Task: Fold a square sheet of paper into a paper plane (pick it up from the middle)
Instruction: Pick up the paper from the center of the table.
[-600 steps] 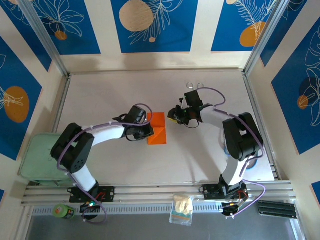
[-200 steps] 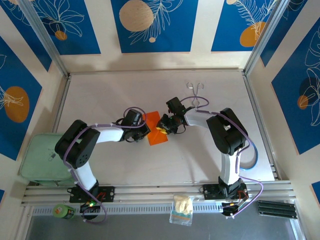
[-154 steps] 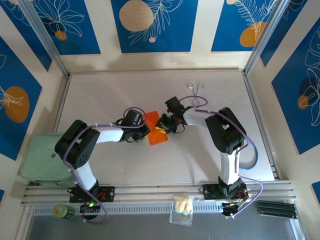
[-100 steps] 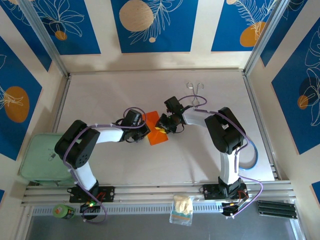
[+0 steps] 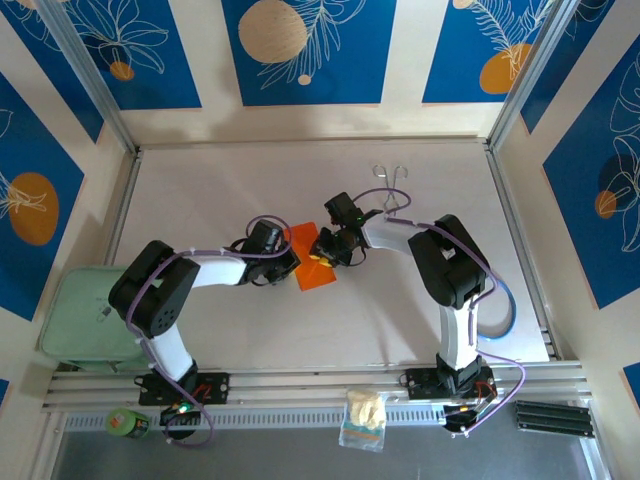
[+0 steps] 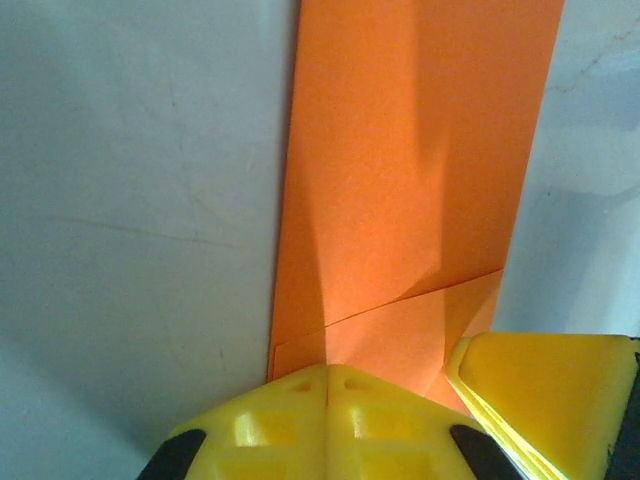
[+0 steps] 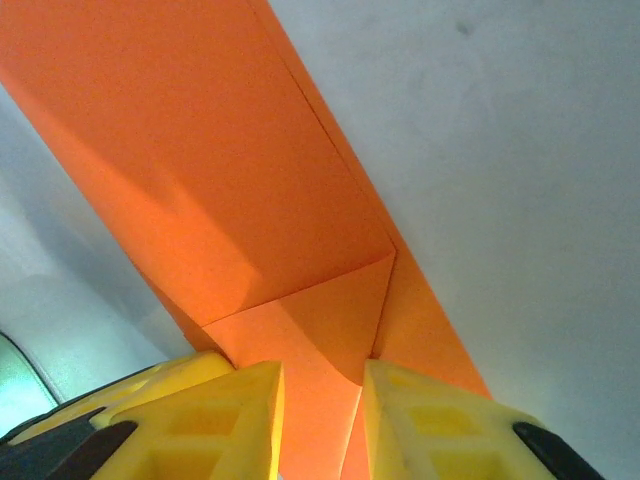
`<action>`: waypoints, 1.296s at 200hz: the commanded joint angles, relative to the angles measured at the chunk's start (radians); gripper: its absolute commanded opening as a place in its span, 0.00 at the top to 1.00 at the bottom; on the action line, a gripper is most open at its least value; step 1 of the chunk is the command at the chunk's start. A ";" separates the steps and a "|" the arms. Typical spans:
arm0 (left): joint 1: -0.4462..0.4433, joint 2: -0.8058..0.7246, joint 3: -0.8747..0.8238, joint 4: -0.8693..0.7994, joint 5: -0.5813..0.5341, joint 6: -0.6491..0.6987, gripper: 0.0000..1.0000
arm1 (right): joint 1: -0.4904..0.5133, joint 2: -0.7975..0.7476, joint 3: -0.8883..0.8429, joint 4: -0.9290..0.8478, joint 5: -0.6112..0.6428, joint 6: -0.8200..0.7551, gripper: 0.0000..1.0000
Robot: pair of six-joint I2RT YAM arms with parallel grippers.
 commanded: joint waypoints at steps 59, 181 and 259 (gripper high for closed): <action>0.006 0.006 -0.041 -0.054 -0.040 -0.015 0.95 | 0.012 -0.031 -0.007 0.032 -0.045 -0.036 0.73; 0.005 0.001 -0.053 -0.045 -0.040 -0.024 0.94 | -0.003 0.001 0.014 -0.041 0.017 -0.045 0.73; 0.006 0.001 -0.055 -0.040 -0.035 -0.029 0.94 | 0.001 0.029 0.035 -0.041 -0.016 -0.059 0.75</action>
